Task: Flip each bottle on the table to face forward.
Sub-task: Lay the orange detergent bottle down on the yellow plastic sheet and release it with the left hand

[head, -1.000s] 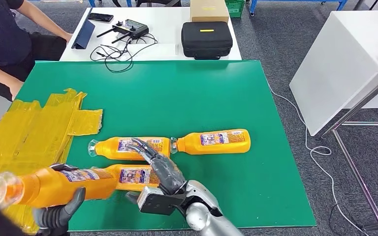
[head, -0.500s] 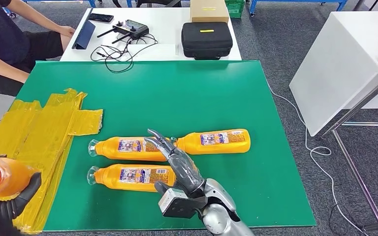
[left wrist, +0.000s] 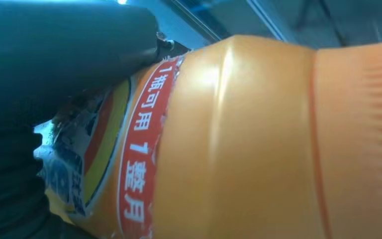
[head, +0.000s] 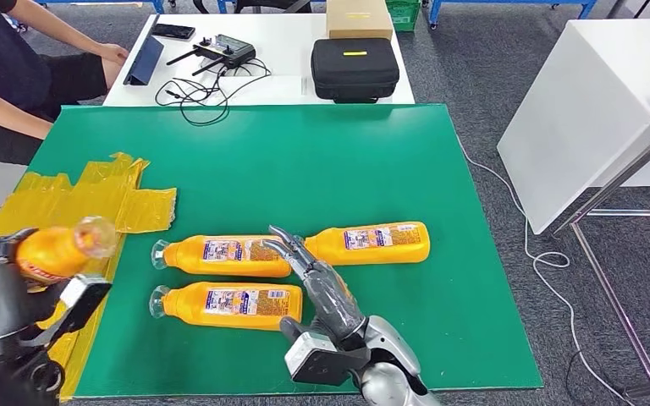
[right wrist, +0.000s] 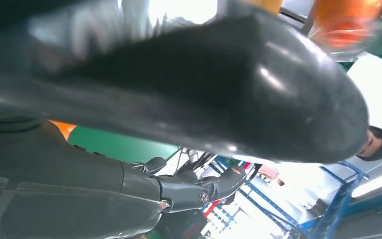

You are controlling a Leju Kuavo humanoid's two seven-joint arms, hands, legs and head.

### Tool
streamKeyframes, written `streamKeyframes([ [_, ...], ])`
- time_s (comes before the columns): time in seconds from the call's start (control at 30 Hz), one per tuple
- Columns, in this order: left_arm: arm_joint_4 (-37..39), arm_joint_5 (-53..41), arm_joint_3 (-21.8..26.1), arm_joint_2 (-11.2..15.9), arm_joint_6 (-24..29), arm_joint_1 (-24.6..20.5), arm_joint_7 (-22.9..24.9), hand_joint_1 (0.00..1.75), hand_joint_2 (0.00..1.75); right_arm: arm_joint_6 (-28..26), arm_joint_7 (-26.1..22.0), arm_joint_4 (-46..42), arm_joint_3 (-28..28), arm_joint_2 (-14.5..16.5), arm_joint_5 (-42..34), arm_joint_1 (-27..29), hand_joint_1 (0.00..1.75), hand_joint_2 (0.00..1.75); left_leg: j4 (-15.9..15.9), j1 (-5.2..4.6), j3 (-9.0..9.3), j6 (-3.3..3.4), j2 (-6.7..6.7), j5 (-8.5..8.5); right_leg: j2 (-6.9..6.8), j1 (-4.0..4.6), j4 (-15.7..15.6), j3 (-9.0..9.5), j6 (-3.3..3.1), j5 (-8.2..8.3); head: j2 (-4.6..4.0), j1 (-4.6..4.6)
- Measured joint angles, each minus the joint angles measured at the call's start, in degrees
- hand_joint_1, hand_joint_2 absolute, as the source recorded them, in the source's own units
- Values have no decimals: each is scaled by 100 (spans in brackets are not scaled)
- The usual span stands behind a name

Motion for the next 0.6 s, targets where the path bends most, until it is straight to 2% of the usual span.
streamKeyframes([
  [0.17, 1537, -984, 41, 305, 20, -567, 730, 175, 175, 8, 108, -14, -85, -11, 0, -46, 0, 0, 0, 0, -1, 0, -1, 2, -1, 0, 1, -2, 1, 0, 1, -1],
  [0.23, 1917, -1138, 40, 374, 25, -695, 836, 175, 175, 12, 117, -14, -101, -11, 0, -81, 0, 0, 0, 0, -3, 0, -1, 2, -1, 1, 1, -3, 1, 0, 1, 0],
  [0.43, 2726, -1264, 17, 493, 34, -983, 969, 175, 175, 39, 109, -5, -120, -72, -21, -125, 0, 0, 0, -2, -8, 0, -2, 1, -1, 0, 1, -9, 1, 0, 1, 1],
  [0.6, 3150, -1165, -180, 558, 39, -1099, 1117, 175, 175, 40, 57, 45, -126, -131, -33, -122, 0, 0, 0, -2, -9, 0, -2, 1, -1, -2, 0, -10, 1, 0, 1, 1],
])
